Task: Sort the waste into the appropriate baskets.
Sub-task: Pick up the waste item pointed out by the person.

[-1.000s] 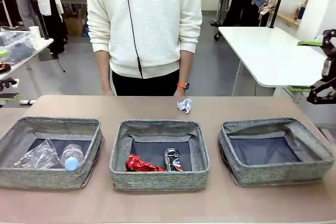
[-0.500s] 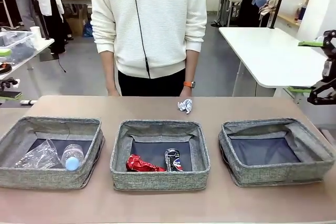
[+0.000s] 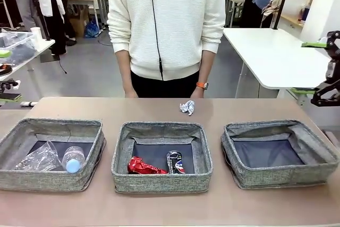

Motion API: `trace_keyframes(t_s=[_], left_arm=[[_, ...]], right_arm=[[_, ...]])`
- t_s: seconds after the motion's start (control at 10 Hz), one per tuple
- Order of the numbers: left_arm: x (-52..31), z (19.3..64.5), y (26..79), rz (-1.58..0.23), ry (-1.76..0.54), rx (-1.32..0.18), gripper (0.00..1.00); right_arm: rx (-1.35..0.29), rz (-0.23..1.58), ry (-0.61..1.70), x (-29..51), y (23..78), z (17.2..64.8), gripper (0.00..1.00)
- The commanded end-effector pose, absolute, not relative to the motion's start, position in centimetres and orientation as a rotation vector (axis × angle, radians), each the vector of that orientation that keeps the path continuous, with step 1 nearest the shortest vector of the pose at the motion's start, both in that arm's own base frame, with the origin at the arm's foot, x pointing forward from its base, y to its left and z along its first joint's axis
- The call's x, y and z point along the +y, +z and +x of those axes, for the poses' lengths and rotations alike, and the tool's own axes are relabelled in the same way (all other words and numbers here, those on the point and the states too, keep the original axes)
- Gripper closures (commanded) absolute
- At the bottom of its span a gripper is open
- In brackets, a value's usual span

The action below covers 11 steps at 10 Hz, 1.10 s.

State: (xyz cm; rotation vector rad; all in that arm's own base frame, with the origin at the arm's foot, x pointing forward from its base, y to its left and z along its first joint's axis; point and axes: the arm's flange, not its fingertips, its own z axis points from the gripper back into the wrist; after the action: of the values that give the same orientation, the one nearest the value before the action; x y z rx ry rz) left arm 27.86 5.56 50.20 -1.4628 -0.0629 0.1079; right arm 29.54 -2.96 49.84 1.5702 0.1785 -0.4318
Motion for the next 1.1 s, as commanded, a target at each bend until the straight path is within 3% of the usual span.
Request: trace_keyframes(t_s=[0.0,1.0], left_arm=[[5.5,27.82,50.26,-1.47,0.082,-0.077,0.0],[5.5,27.82,50.26,-1.47,0.082,-0.077,0.0]], right_arm=[[0.167,1.592,-0.419,-2.81,49.9,29.35,0.0],[0.167,1.592,-0.419,-2.81,49.9,29.35,0.0]])
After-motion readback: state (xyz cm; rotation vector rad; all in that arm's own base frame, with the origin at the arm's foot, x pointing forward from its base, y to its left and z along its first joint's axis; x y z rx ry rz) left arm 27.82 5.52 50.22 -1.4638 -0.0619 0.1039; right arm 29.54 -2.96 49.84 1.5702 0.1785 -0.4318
